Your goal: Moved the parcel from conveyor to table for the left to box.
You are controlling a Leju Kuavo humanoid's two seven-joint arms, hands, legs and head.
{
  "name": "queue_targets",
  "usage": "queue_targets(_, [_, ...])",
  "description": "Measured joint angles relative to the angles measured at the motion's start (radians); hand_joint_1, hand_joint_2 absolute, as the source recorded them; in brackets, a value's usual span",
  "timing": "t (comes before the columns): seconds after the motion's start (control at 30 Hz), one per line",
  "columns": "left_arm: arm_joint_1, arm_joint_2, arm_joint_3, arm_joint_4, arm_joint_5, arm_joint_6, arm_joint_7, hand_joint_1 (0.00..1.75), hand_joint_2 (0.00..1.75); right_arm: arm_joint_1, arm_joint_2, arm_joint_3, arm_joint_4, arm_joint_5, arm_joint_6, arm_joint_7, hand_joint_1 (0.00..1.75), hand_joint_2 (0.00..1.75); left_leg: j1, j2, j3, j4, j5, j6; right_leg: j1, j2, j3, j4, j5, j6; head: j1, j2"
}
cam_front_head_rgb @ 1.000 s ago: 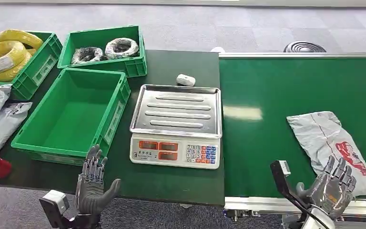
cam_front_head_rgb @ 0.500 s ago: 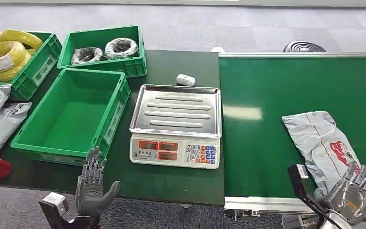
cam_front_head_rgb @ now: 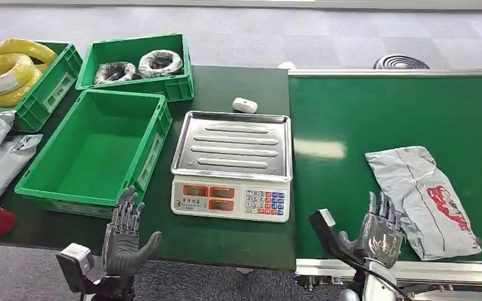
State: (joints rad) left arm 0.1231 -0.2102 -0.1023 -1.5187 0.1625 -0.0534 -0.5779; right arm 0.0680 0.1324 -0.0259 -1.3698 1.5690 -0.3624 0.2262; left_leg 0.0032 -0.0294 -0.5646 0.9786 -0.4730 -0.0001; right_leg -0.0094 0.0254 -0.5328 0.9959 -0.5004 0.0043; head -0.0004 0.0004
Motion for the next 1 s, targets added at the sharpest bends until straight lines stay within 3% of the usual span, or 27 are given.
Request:
queue_targets(0.2, [-0.02, -0.002, 0.0, 0.01, 0.0, 0.015, 0.005, 0.0, 1.75, -0.087, 0.048, 0.001, 0.179, -0.002, -0.063, -0.049, 0.0, 1.75, 0.0, 0.0, 0.0, 0.0, 0.0, 0.0, 0.0, 0.0, 0.0, 0.0, 0.0, 0.0, 0.0, 0.0])
queue_targets(0.37, [-0.022, 0.0, 0.001, 0.013, 0.005, 0.035, 0.005, 0.0, 1.75, -0.138, 0.052, 0.024, 0.305, 0.001, -0.111, 0.03, 0.0, 1.75, 0.0, 0.0, 0.0, 0.0, 0.0, 0.0, 0.0, 0.0, -0.001, 0.0, 0.0, 0.0, 0.0, 0.0])
queue_targets(0.53, [-0.003, 0.006, 0.003, 0.013, 0.014, 0.052, -0.005, 0.0, 1.75, -0.102, 0.006, 0.047, 0.243, 0.002, -0.077, 0.138, 0.0, 1.75, 0.0, 0.0, -0.001, 0.0, 0.0, 0.0, 0.0, 0.0, -0.001, 0.0, 0.0, 0.0, 0.0, 0.0])
queue_targets(1.0, [0.019, 0.031, 0.0, 0.016, 0.026, 0.051, -0.03, 0.0, 1.75, -0.032, -0.09, -0.045, 0.104, 0.002, -0.104, 0.174, 0.0, 1.75, 0.0, 0.0, 0.0, 0.0, 0.0, 0.0, -0.001, 0.0, -0.001, 0.0, 0.0, 0.0, 0.0, 0.0])
